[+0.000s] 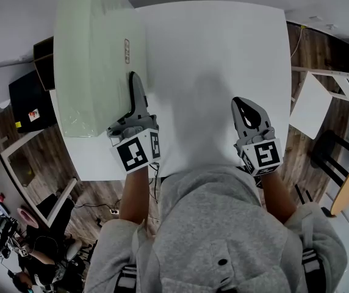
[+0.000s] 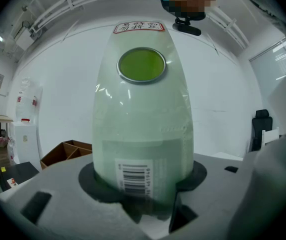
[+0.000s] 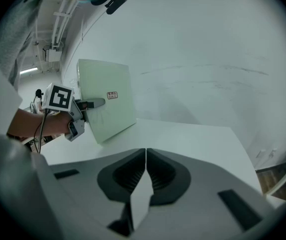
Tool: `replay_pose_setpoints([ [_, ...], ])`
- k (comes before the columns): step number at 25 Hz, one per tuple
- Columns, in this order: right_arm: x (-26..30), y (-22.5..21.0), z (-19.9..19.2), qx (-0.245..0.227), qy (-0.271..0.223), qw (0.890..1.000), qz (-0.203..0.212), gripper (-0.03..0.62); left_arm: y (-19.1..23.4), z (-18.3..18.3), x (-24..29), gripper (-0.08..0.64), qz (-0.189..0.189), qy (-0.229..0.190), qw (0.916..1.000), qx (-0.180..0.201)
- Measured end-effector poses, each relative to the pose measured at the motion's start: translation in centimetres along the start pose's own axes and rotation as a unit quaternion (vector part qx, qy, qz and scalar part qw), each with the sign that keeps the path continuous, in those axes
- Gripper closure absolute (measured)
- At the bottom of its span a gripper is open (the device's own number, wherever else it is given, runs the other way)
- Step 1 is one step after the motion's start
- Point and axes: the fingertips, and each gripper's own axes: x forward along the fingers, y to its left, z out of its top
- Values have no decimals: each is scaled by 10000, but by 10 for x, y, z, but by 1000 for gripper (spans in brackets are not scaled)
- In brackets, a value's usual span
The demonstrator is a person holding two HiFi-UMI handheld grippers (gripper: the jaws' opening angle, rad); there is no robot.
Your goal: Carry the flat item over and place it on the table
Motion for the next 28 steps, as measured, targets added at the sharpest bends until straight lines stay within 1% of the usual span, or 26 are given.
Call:
replay_pose_setpoints([
  [11, 3, 1, 1, -5, 24, 10000, 7, 565, -4, -4, 0, 292, -104, -46, 9999, 112],
  [28, 2, 3, 6, -35, -56, 10000, -9, 565, -6, -13, -1, 273, -114, -73, 9998, 154],
])
